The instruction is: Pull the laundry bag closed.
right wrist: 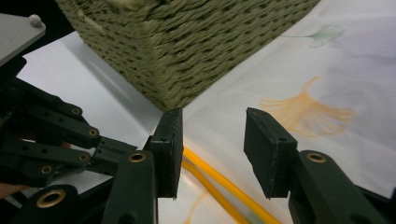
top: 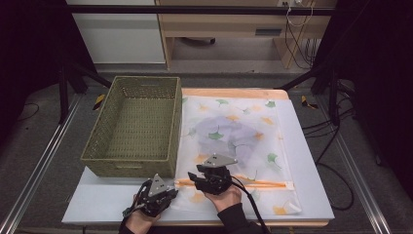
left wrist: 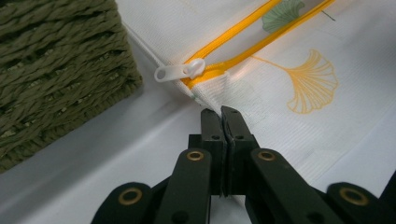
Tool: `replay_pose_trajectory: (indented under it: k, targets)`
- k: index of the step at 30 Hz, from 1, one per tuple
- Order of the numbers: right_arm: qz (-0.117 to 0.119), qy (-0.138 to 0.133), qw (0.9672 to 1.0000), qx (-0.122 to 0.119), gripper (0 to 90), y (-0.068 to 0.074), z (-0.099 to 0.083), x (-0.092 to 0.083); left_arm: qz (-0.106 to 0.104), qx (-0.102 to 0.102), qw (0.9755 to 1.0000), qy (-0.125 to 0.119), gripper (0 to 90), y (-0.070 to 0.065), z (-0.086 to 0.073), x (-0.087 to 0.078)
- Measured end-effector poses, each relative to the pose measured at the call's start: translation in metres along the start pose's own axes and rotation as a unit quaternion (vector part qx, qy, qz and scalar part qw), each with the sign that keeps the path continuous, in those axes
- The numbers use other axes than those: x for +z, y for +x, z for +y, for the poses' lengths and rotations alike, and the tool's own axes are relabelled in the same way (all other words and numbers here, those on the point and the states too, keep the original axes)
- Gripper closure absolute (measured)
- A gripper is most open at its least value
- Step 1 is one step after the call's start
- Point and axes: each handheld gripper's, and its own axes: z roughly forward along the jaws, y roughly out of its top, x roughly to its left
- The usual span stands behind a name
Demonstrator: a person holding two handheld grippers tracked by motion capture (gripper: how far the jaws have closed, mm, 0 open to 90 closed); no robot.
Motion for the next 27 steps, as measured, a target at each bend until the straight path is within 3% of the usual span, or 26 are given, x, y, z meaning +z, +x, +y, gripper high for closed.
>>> replay_pose_trajectory:
  k: [5,11,15,22,27]
  targets:
    - [0.018,0.02,0.9996,-0.007,58.4,0.016,0.0,0.019,-0.001,0.002,1.0,-0.007,87.9,-0.002,0.0,-0.002]
    - [0.023,0.042,0.9988,-0.011,58.5,0.028,0.001,0.04,0.001,0.003,1.0,-0.001,87.9,-0.002,-0.001,0.0]
    - [0.013,0.058,0.998,-0.021,59.3,0.033,-0.001,0.055,0.001,0.002,1.0,0.002,87.8,-0.002,-0.001,0.001]
    - [-0.02,0.08,0.9959,-0.036,63.4,0.038,-0.004,0.066,0.0,0.001,1.0,0.003,87.6,-0.002,-0.001,0.001]
    - [-0.009,0.082,0.9963,-0.025,73.3,0.035,-0.002,0.063,0.003,0.004,1.0,0.004,87.5,-0.003,-0.001,0.001]
